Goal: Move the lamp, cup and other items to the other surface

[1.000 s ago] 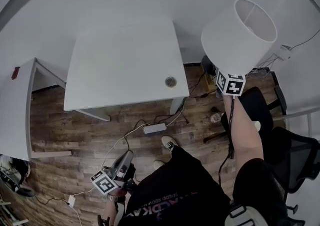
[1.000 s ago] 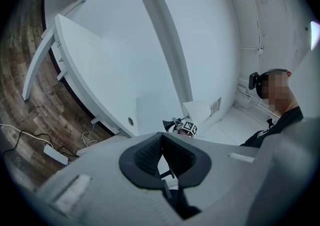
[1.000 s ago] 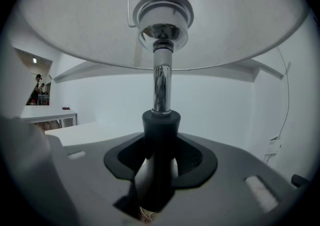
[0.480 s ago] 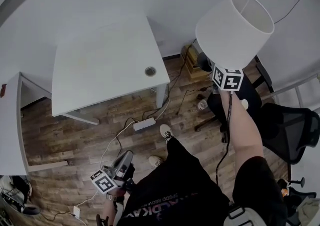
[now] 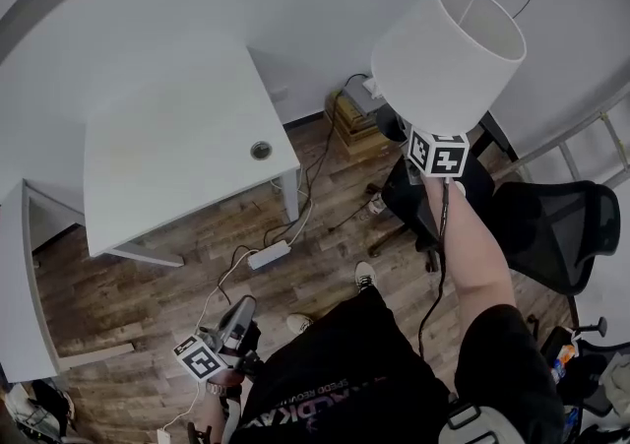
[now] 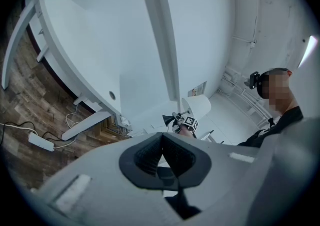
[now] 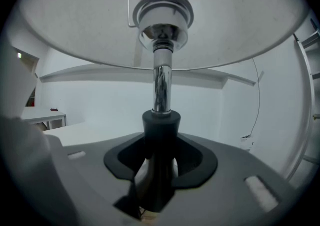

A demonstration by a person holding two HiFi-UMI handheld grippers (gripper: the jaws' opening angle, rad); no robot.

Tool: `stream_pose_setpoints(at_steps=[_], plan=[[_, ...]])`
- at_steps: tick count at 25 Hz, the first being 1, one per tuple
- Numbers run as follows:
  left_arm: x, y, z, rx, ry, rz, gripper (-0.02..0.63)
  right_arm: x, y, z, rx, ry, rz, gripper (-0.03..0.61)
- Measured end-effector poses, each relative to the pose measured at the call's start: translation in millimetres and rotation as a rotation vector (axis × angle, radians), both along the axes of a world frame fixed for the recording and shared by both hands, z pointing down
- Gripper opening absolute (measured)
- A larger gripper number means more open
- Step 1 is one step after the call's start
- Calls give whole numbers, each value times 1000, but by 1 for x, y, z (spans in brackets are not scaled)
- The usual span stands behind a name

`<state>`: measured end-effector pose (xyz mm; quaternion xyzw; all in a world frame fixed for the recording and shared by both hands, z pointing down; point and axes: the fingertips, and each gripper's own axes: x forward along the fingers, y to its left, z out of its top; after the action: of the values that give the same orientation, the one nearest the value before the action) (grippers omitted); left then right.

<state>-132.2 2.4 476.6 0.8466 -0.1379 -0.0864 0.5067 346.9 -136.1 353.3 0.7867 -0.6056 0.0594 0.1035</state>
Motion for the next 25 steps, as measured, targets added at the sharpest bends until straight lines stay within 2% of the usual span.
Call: stream_pose_setpoints(at_steps=[13,25], plan=[[131,10,0,-19,-19,69,-3,110,10,-10,10,8,-21,153],[241,15,-2,-15,-96,91,-3,264,33,2,53,-47,60,153]])
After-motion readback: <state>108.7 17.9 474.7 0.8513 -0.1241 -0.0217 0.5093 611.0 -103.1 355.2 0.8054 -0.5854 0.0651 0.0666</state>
